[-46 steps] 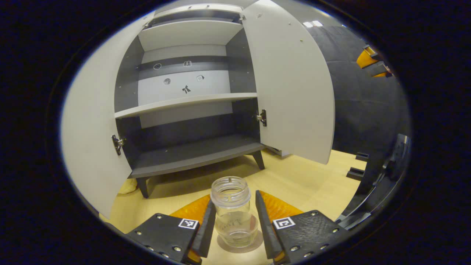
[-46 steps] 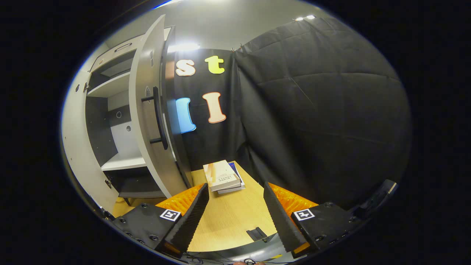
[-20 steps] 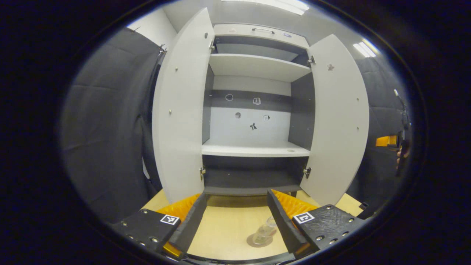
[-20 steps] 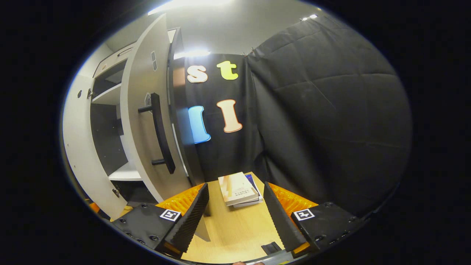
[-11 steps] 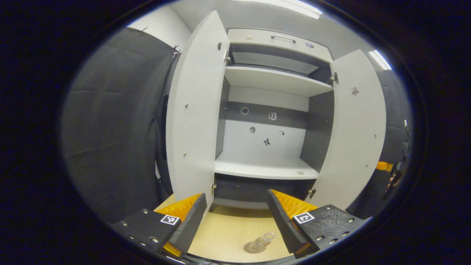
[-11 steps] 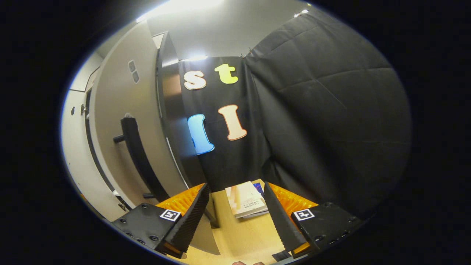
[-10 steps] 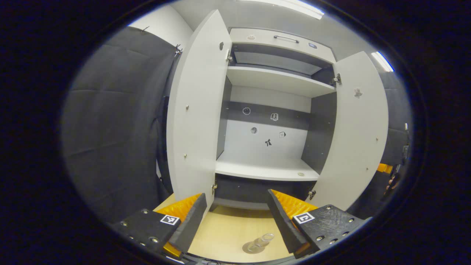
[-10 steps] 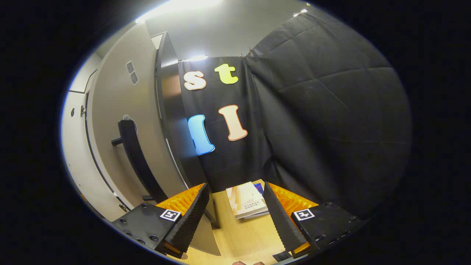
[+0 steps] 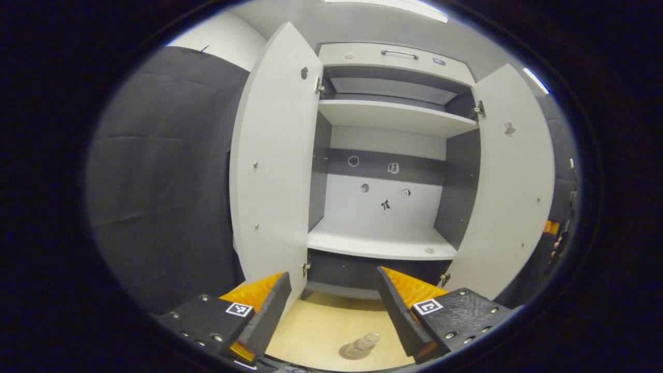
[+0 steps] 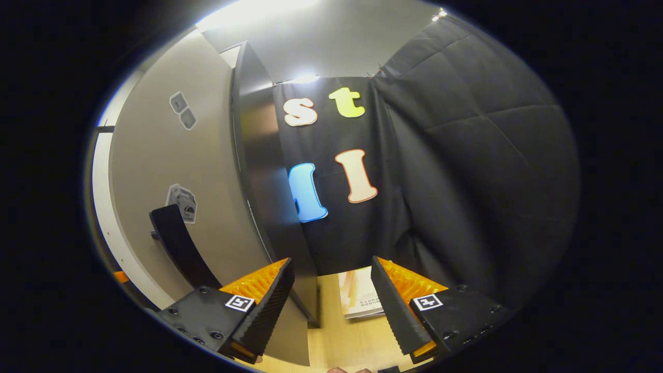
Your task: Grasp the bottle in the cabinet with the left hand and place it on the coaster, then close the right door with the right hand and the left door with the left hand.
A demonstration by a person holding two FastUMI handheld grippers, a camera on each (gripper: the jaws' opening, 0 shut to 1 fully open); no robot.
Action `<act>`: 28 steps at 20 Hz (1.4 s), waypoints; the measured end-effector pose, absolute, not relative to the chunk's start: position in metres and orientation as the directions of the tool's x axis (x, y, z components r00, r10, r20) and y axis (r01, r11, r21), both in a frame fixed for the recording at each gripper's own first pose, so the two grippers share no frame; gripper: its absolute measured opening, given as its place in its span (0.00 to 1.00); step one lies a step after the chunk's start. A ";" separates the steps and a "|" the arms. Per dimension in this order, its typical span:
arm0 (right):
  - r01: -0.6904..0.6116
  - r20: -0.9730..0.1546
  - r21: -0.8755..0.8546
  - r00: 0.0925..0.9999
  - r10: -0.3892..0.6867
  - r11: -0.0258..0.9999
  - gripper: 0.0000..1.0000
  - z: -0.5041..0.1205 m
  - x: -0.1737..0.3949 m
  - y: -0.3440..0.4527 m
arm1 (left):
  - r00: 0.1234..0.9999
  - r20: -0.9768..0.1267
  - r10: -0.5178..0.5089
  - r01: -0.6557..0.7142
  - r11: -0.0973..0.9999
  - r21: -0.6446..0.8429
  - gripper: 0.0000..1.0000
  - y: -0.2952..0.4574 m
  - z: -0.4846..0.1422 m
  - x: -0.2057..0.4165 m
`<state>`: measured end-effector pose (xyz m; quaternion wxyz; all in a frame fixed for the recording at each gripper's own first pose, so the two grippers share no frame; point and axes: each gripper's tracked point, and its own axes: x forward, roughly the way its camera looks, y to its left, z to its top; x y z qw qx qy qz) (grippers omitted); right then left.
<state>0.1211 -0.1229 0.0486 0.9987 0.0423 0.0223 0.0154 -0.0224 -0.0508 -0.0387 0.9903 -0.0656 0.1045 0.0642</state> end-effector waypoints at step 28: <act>-0.068 -0.029 0.004 0.997 0.068 0.998 0.91 0.044 0.104 0.032 | 0.973 -0.215 -0.081 0.051 0.988 -0.145 0.96 -0.007 -0.056 -0.011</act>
